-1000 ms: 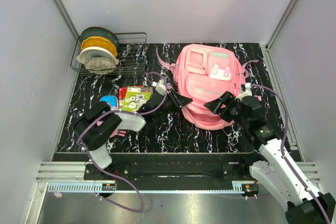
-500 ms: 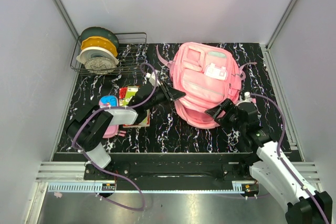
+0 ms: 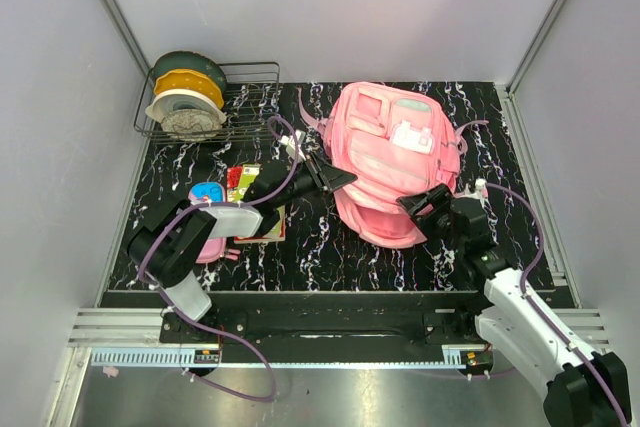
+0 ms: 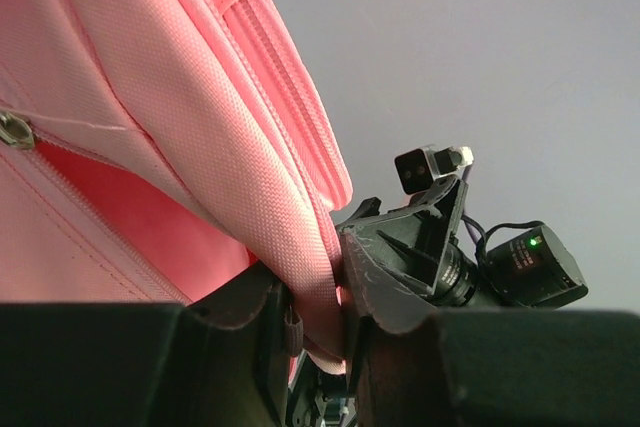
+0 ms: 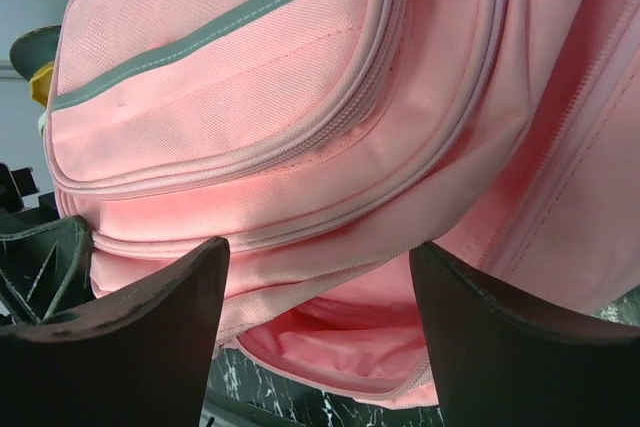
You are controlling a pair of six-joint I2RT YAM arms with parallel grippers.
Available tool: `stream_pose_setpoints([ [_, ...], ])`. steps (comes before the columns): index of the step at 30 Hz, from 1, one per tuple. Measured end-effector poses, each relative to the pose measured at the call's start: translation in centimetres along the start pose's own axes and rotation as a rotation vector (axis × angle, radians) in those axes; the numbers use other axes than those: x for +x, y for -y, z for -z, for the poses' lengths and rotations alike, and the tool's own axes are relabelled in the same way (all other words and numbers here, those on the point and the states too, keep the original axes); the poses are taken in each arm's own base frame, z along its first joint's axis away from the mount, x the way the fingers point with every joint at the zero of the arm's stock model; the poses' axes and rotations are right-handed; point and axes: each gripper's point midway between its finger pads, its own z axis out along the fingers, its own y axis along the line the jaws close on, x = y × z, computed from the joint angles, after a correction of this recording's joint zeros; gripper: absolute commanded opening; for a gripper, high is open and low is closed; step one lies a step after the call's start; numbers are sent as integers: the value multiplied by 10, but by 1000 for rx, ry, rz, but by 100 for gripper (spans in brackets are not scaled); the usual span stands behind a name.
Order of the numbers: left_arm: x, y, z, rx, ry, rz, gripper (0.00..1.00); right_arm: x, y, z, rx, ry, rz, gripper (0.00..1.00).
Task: Pack the student bag
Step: Pick up the book from the center of the board.
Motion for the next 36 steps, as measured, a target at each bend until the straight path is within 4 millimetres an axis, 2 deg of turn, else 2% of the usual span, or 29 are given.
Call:
stream_pose_setpoints([
  [2,-1,2,0,8,2,-2,14,-3,-2,-3,-15,20,-13,72],
  [7,-2,4,0,20,8,-1,14,-2,0,-12,-4,19,-48,72],
  [12,-7,5,-2,42,24,10,14,0,-6,-16,-25,1,-93,83],
  [16,-7,5,-3,52,24,19,13,2,-14,-13,-61,-12,-146,83],
  [22,-5,5,-3,54,19,23,13,1,-13,-11,-89,7,-210,70],
  [24,-5,5,-3,55,19,23,13,1,-10,-15,-84,13,-213,69],
  [26,-5,5,-3,54,18,23,12,2,-7,-19,-74,11,-214,64],
  [27,-5,5,-3,54,18,23,12,3,-6,-22,-67,9,-214,56],
  [28,-5,4,-3,52,18,23,12,3,-4,-24,-59,6,-213,43],
  [31,-4,0,-1,41,17,16,13,1,-3,-29,-38,11,-200,23],
  [32,-4,-2,-1,35,17,12,14,-2,-3,-30,-33,23,-202,9],
  [33,-4,-4,0,30,18,7,16,-4,-4,-30,-35,30,-198,3],
  [34,-4,-7,0,23,15,4,35,-6,-6,-29,-37,40,-199,0],
  [36,-2,-11,0,7,8,-8,55,-14,-12,-27,-43,67,-193,0],
])
